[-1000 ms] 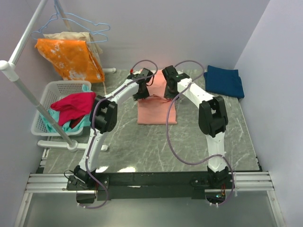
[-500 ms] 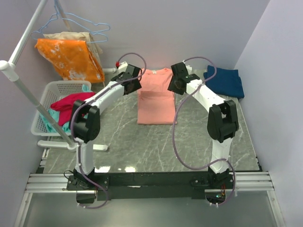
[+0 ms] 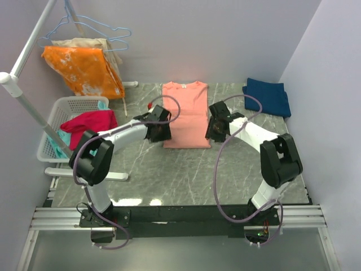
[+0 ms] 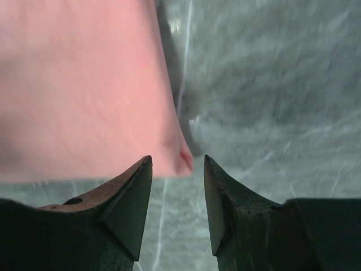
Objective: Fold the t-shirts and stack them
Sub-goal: Fold the tshirt
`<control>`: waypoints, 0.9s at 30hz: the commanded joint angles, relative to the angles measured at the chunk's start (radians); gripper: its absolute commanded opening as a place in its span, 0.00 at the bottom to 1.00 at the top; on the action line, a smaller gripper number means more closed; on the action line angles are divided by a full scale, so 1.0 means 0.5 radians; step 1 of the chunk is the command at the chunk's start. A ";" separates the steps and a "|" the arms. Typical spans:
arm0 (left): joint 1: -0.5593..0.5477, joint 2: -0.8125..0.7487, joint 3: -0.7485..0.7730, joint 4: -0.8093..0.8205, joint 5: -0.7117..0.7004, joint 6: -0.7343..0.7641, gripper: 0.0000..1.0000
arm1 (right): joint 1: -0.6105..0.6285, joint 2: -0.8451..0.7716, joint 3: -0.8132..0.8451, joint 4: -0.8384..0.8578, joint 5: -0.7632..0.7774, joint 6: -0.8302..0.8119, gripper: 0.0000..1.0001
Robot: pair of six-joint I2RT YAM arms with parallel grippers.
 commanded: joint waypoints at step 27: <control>0.199 -0.131 -0.569 0.710 0.636 -0.162 0.57 | 0.020 -0.084 -0.410 0.507 -0.263 -0.108 0.46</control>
